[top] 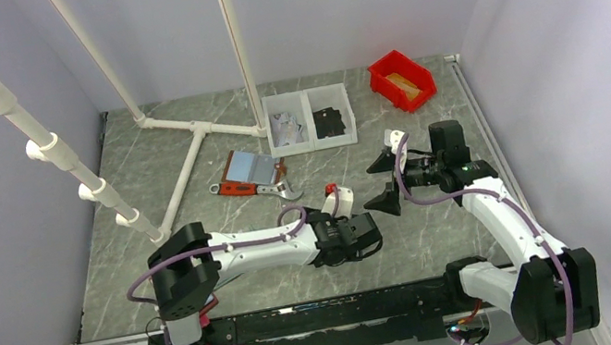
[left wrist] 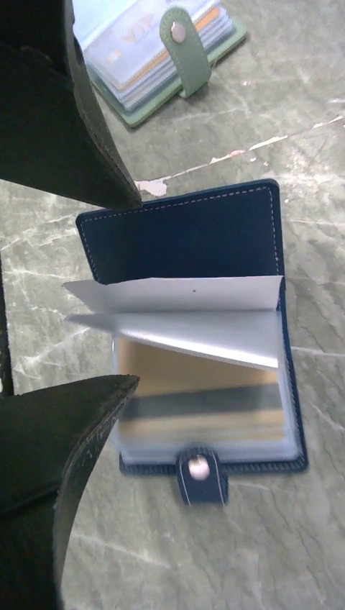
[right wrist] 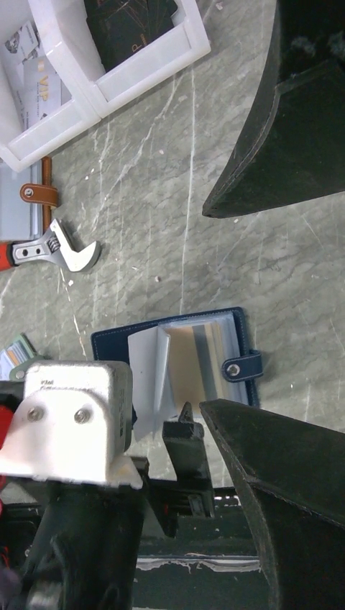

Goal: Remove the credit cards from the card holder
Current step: Remove the credit card from the card holder.

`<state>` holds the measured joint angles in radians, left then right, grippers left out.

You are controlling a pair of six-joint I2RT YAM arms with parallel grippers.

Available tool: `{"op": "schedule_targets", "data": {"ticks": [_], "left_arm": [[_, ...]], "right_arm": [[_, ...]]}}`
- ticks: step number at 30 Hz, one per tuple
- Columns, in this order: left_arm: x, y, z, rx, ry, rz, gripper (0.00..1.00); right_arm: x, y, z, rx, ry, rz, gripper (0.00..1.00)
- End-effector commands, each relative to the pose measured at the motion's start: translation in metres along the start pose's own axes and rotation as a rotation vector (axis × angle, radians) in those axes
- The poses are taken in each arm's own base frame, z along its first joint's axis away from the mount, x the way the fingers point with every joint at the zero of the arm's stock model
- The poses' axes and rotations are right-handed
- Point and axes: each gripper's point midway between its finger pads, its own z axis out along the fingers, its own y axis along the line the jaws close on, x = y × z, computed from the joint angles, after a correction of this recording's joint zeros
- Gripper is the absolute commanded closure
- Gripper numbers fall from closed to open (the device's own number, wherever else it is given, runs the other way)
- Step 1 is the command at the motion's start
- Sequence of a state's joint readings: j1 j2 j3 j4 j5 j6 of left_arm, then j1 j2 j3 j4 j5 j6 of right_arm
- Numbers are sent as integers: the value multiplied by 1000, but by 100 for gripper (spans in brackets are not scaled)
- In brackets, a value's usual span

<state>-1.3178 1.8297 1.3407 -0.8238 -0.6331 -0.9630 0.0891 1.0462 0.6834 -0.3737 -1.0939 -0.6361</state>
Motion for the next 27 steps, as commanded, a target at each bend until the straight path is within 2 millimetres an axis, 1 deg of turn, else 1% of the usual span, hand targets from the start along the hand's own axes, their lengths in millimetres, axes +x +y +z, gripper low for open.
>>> {"op": "schedule_targets", "data": {"ticks": [1, 2, 3, 6, 8, 9, 11, 14, 16, 18, 21, 23, 27], "left_arm": [[3, -1, 12, 54, 0, -81, 15], [4, -1, 15, 81, 11, -106, 19], [6, -1, 18, 107, 22, -129, 25], [6, 4, 19, 172, 16, -217, 57], [8, 11, 19, 203, 11, -271, 81], [7, 13, 18, 221, 6, -300, 88], [12, 17, 19, 262, 2, -345, 94], [13, 14, 17, 351, -10, -411, 99], [12, 13, 15, 401, -29, -446, 100], [12, 14, 16, 421, -35, -466, 100], [15, 18, 19, 404, -26, -467, 100], [18, 20, 22, 386, -15, -461, 100], [24, 17, 26, 390, 2, -455, 100]], "right_arm": [[-18, -2, -1, -8, -24, -71, 1], [-18, -2, -1, -8, -24, -69, 1], [-17, -2, -1, -10, -22, -63, 1], [-13, 1, 0, -33, -8, -27, 1], [-11, 1, 1, -48, 0, 0, 2], [-9, 1, 3, -58, 4, 14, 2], [-6, 0, 5, -61, 14, 37, 3], [-2, 1, 10, -71, 26, 75, 4], [2, 2, 15, -84, 43, 100, 5], [6, 2, 19, -97, 68, 120, 10], [18, 4, 24, -113, 132, 98, 23], [26, 2, 28, -104, 178, 82, 37], [41, -3, 33, -80, 255, 71, 66]]}}
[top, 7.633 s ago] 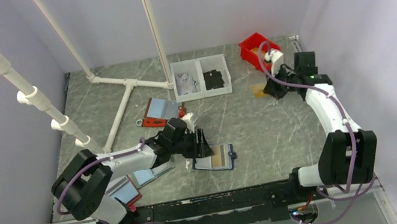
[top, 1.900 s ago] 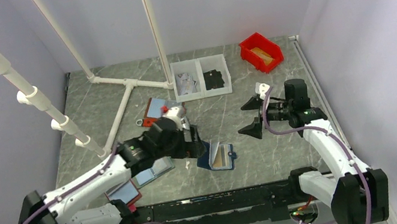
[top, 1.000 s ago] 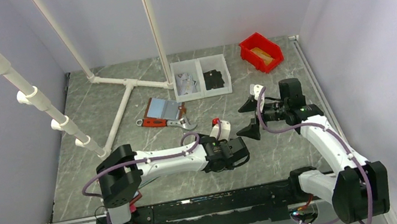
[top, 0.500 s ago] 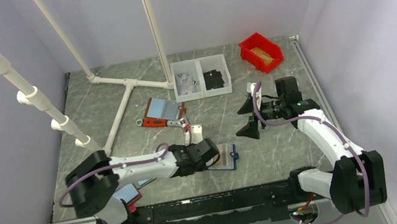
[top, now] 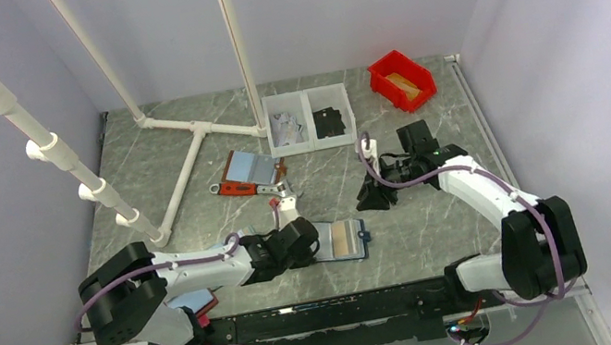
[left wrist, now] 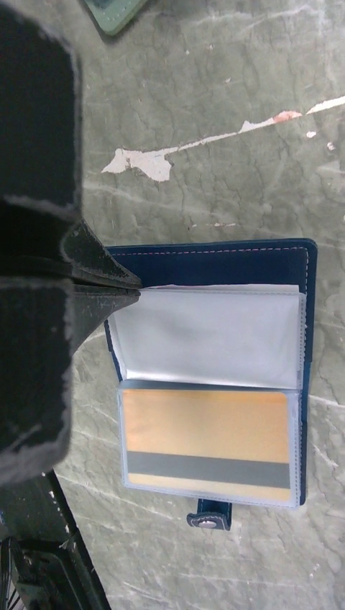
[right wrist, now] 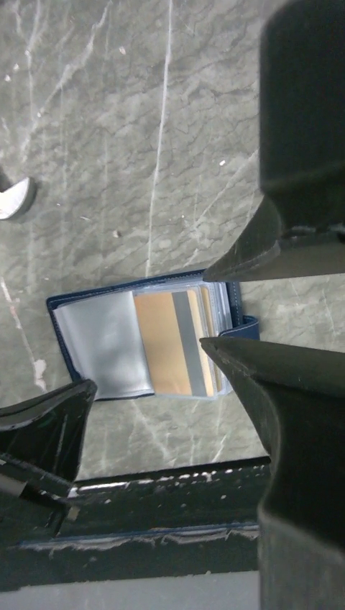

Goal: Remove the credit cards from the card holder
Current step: Remove the credit card from the card holder.

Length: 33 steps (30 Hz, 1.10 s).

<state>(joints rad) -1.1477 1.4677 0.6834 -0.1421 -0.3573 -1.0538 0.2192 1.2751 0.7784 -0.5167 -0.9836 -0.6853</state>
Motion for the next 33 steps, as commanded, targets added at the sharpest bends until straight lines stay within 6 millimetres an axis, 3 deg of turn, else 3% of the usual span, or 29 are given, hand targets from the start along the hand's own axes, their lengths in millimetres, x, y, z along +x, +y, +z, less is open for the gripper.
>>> {"op": "schedule_targets", "data": {"ticks": [1, 5, 9, 18, 33], "left_arm": [[-4, -17, 3, 62, -6, -41, 100], [-2, -19, 5, 69, 3, -34, 100], [1, -19, 6, 75, 10, -35, 100], [5, -21, 9, 94, 21, -39, 100], [8, -23, 10, 108, 29, -45, 100]], "right_arm": [[2, -16, 3, 69, 78, -57, 71], [11, -31, 9, 137, 141, -21, 85], [23, -40, 16, 165, 209, 15, 89], [38, -51, 25, 216, 284, 56, 90], [52, -46, 37, 174, 346, 89, 90]]}}
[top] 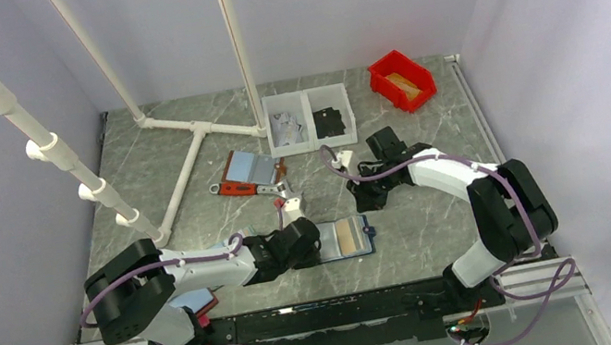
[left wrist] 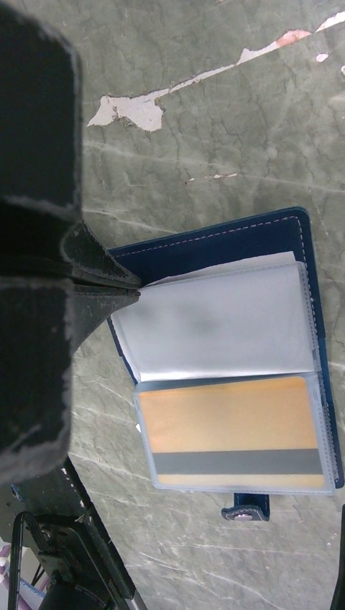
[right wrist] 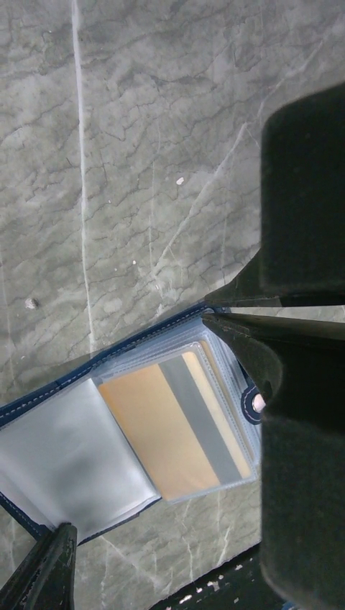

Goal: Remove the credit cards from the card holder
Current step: Remove the credit card from the card holder.

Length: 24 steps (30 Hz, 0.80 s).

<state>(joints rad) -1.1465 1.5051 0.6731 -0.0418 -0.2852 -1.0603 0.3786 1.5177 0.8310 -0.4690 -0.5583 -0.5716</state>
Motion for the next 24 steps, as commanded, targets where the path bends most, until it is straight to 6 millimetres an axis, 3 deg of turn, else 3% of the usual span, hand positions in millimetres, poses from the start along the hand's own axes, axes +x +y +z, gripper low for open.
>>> {"op": "schedule_targets", "data": {"ticks": [1, 24], "left_arm": [[-2, -7, 3, 35, -11, -22, 100], [-2, -10, 1, 46, -9, -24, 100]], "right_arm": [[-15, -5, -1, 9, -22, -17, 90], [-24, 20, -2, -101, -41, -68, 92]]}}
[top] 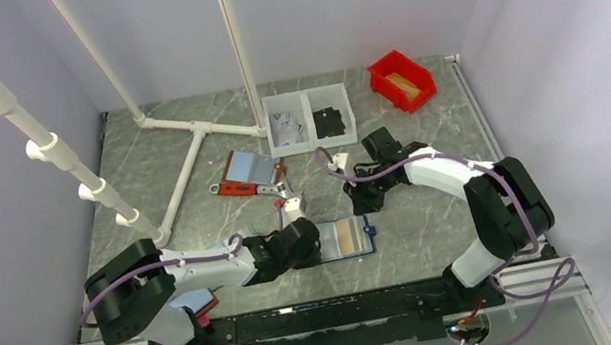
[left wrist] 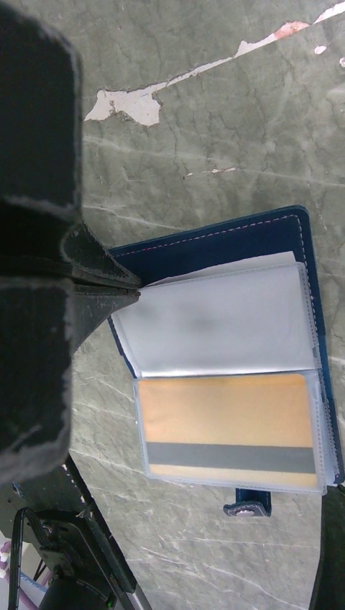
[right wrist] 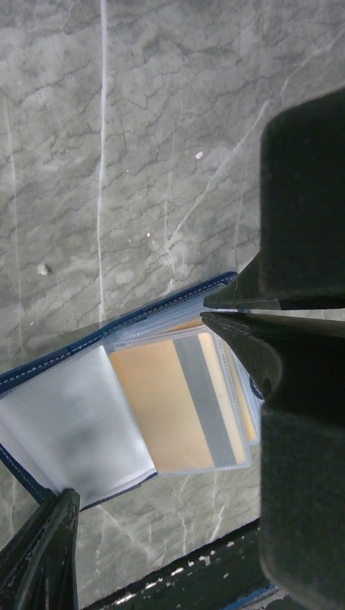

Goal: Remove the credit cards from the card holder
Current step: Remove the credit card from the card holder.

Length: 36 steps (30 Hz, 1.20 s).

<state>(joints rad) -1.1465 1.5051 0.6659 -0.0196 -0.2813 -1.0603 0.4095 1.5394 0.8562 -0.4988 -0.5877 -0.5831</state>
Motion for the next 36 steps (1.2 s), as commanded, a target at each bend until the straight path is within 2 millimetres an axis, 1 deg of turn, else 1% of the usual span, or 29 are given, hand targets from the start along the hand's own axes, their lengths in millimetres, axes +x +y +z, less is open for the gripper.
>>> {"op": "schedule_targets", "data": {"ticks": [1, 11, 17, 23, 28, 34, 36], "left_arm": [[-2, -8, 1, 32, -5, -21, 100], [-3, -12, -2, 51, -3, -20, 100], [-3, -19, -5, 96, 0, -15, 99], [-3, -23, -7, 127, -5, -15, 98], [-2, -30, -8, 186, -8, -13, 96], [-6, -39, -12, 284, -21, -52, 88], [-7, -36, -13, 300, -24, -72, 87]], "right_arm": [[-20, 10, -7, -52, -51, -51, 92], [-25, 23, -7, -122, -76, -45, 93], [-29, 28, -5, -153, -92, -22, 93], [-33, 38, -3, -214, -115, 7, 93], [-37, 52, 2, -289, -136, 32, 93], [-37, 65, 13, -320, -95, 6, 92], [-36, 68, 15, -327, -85, -7, 91]]}}
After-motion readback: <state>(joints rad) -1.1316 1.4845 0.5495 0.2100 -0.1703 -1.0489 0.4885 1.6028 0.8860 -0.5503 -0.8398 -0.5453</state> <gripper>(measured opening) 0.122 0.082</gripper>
